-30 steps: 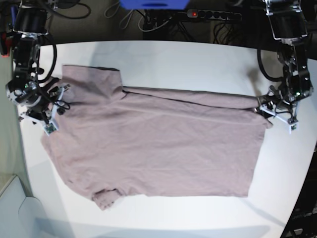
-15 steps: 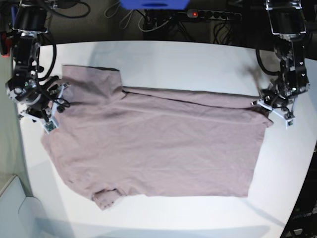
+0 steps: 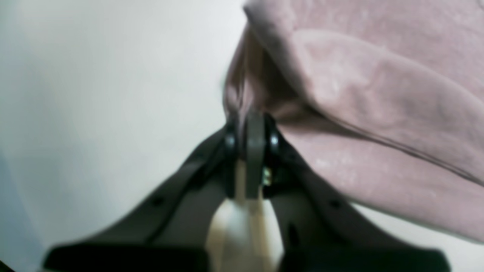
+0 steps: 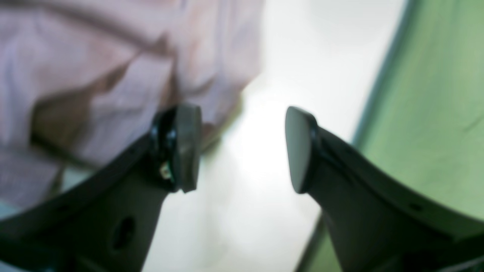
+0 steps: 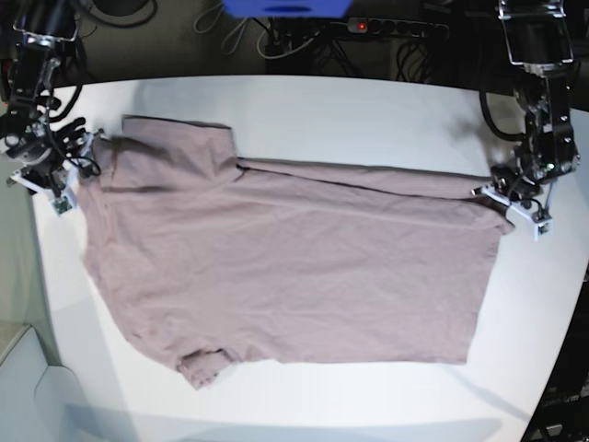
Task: Layout the t-shirt on the table in an organized manner, then fold the t-shirt properly
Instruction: 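Move both grippers to the folded edge's ends and grasp them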
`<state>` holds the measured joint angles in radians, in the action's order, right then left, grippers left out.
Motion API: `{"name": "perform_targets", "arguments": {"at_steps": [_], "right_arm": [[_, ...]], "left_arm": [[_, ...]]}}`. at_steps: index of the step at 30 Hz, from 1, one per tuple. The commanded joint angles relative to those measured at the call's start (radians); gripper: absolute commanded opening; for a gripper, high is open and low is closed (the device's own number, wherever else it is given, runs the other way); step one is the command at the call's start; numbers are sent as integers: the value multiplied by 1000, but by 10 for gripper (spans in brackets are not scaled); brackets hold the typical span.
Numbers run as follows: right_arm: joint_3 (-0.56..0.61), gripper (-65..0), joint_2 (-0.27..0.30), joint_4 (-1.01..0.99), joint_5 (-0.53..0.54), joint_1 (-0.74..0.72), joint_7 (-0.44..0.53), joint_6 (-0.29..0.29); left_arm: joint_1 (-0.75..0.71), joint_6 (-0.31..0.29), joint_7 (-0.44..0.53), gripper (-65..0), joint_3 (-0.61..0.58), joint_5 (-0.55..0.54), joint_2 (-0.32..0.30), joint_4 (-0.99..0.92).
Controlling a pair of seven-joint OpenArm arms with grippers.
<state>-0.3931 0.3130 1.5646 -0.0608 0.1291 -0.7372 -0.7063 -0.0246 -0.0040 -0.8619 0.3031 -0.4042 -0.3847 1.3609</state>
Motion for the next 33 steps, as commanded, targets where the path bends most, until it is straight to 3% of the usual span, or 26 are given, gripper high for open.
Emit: {"name": "perform_targets", "arguments": {"at_steps": [1, 11, 33], "right_arm": [[-5, -297, 18, 43, 13, 8, 20, 8], [-2, -297, -39, 259, 14, 134, 14, 8], [1, -298, -88, 125, 14, 148, 23, 8]], "left_arm": [[16, -1, 14, -647, 6, 1, -18, 15], [22, -1, 14, -647, 3, 1, -18, 15], [13, -1, 14, -647, 6, 1, -18, 15]]}}
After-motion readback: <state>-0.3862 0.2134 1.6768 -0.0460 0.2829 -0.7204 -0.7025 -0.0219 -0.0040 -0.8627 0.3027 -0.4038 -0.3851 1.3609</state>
